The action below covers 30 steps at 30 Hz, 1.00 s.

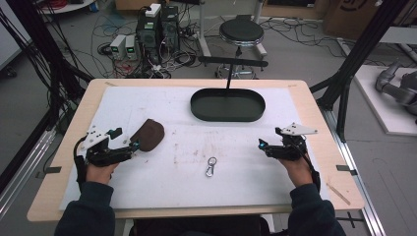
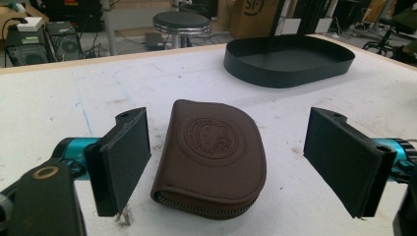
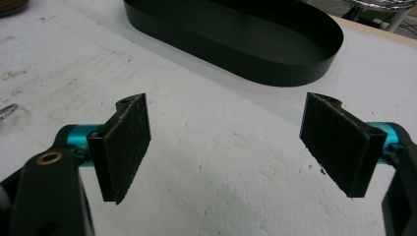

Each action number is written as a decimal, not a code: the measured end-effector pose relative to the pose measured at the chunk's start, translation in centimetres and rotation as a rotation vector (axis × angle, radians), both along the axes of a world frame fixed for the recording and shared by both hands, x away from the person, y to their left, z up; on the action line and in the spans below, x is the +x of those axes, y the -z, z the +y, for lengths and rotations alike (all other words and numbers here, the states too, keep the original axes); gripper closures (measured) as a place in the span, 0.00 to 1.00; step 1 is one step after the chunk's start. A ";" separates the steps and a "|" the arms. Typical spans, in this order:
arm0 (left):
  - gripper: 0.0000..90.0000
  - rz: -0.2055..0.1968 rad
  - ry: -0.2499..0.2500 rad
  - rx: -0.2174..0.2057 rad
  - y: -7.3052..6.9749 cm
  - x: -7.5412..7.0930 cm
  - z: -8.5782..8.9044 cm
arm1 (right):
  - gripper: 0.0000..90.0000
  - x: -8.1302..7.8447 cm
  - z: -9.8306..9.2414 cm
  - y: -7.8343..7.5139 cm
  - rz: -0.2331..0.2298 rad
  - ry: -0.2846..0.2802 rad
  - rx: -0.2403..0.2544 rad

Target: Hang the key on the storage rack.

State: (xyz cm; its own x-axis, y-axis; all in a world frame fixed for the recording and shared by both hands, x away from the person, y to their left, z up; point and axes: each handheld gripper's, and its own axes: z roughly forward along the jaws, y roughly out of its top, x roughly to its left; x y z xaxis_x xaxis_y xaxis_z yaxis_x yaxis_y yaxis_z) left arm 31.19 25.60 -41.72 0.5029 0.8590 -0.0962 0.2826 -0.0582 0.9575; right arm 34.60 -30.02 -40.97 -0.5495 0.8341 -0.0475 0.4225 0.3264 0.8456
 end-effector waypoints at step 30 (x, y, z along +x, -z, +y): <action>0.20 -0.003 -0.005 0.007 0.1 -0.4 0.3 | 0.33 -0.7 6.7 -0.4 -0.001 -0.206 0.106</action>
State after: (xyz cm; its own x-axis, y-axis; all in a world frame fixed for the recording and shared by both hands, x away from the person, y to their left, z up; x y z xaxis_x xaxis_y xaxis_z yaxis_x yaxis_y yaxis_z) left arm 30.82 25.92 -41.85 0.4992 0.8619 -0.0889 0.2796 -0.0632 0.9580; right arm 33.94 -23.32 -40.54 -0.7089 0.7045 0.0338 0.3555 0.3154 0.8799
